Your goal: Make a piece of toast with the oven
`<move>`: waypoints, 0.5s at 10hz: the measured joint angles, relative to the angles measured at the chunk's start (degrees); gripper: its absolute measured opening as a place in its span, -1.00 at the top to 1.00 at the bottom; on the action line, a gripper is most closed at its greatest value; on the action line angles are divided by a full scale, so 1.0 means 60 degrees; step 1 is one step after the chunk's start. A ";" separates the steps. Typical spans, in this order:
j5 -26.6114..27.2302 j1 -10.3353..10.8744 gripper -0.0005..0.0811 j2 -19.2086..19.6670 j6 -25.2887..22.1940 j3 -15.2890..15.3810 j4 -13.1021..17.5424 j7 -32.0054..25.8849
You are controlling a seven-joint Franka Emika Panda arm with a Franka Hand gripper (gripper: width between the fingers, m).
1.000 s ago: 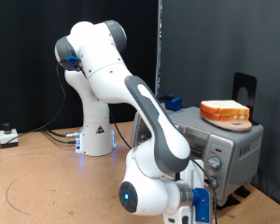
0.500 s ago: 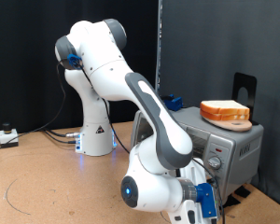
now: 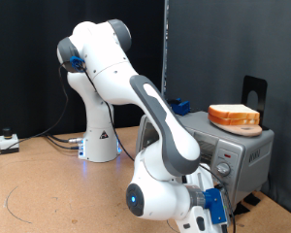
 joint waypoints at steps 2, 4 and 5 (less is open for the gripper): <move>0.0001 -0.0122 -0.96 0.0003 -0.0151 0.0029 -0.0165 -0.0790; 0.0040 -0.0158 -0.96 0.0000 -0.0157 0.0035 -0.0222 -0.1005; 0.0061 -0.0159 -0.96 -0.0001 -0.0148 0.0034 -0.0226 -0.1008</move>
